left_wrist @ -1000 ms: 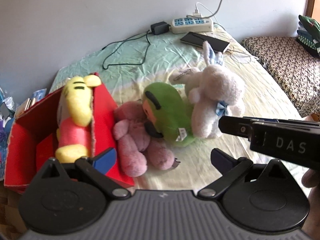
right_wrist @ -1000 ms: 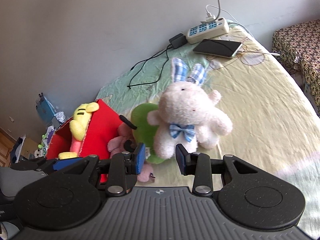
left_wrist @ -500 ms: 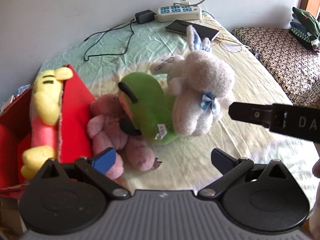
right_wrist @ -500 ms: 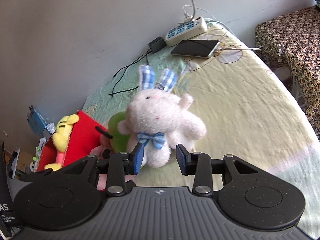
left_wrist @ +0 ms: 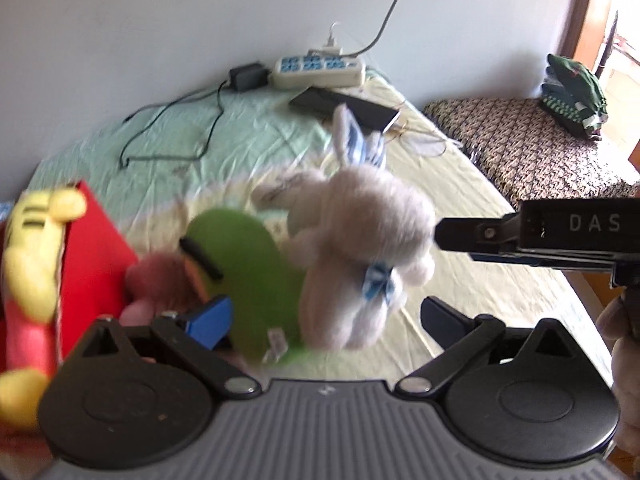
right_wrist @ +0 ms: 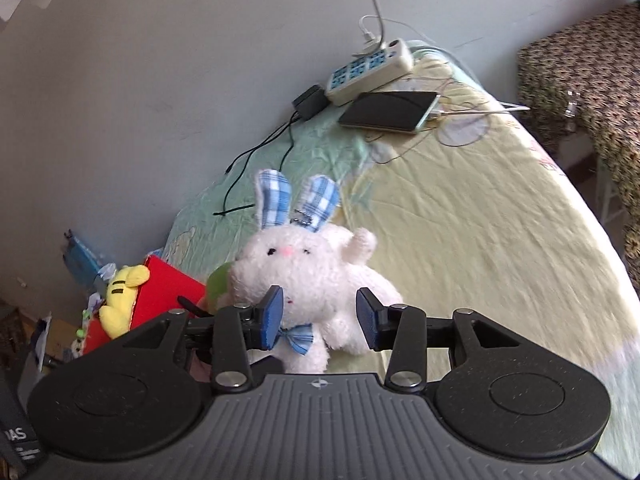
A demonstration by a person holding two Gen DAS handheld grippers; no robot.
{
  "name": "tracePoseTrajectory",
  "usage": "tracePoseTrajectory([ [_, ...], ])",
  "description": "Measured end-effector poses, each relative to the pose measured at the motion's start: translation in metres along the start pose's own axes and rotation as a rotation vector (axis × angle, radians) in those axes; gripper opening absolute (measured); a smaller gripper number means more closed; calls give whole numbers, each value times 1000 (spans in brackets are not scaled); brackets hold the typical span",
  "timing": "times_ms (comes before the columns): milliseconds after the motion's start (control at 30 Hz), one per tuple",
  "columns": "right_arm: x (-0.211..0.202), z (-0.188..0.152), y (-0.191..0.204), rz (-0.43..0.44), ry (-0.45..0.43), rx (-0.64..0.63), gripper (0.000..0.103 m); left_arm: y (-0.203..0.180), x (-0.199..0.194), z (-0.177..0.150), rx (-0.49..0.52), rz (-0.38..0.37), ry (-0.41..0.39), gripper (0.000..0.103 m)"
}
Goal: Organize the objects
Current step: 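Close the right gripper on the white bunny and lift it, then carry the white bunny with the right gripper and lower it into the red box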
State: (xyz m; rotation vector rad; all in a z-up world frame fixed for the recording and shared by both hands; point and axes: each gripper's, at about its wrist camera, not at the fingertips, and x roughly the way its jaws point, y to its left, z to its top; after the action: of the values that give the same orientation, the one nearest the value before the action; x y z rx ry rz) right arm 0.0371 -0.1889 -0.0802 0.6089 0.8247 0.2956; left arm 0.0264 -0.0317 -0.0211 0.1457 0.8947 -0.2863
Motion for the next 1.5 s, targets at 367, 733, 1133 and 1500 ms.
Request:
tracePoseTrajectory([
  [367, 38, 9, 1, 218, 83, 64, 60, -1, 33, 10, 71, -28, -3, 82],
  [733, 56, 5, 17, 214, 130, -61, 65, 6, 42, 10, 70, -39, -7, 74],
  [1133, 9, -8, 30, 220, 106, -123, 61, -4, 10, 4, 70, -78, -42, 68],
  [1500, -23, -24, 69, 263, 63, -168, 61, -1, -48, -10, 25, -105, -133, 68],
])
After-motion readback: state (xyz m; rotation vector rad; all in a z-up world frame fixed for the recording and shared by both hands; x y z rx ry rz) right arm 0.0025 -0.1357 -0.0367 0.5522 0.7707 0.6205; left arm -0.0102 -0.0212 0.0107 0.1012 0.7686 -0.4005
